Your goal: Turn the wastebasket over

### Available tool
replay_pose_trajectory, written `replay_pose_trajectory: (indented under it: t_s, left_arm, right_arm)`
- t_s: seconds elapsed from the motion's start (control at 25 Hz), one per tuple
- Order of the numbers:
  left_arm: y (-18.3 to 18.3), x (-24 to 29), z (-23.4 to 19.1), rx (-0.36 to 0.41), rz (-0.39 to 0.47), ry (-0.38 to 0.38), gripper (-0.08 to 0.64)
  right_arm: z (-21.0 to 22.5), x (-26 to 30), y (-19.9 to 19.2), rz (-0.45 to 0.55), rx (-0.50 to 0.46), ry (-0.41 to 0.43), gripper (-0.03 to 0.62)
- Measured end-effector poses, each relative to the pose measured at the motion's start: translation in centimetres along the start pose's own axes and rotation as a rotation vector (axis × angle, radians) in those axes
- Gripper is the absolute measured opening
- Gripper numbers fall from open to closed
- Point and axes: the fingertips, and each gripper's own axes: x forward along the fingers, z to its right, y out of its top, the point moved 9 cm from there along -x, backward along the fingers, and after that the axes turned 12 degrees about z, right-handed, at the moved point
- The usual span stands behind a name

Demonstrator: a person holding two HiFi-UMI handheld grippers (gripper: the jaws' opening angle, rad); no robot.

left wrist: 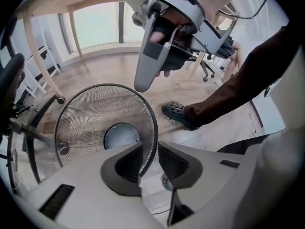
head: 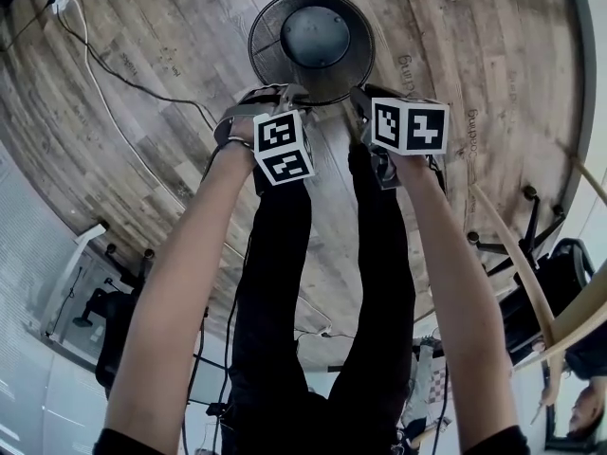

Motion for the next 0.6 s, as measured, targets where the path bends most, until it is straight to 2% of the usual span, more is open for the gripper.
replay_pose_trajectory:
  t_s: [0.16,0.28,0.6]
  left_arm:
    - [0.7,-3.3,0.6,-0.034,0.008,0.024,0.107]
    - [2.4,-7.1,1.9,-0.115,0.053,0.052,0.106]
    - [8.2,-17.6,1.0,-0.213,0.195,0.223,0.092]
  right_arm:
    - [-1.3,-2.8,0.3,-0.010,-0.010,0.003,0.121]
    - [-3.4,-6.6,0.4,-0.015,-0.034,0.013,0.120]
    - [-9.6,-15.8,5.7,0.047,-0.167,0.090,0.112]
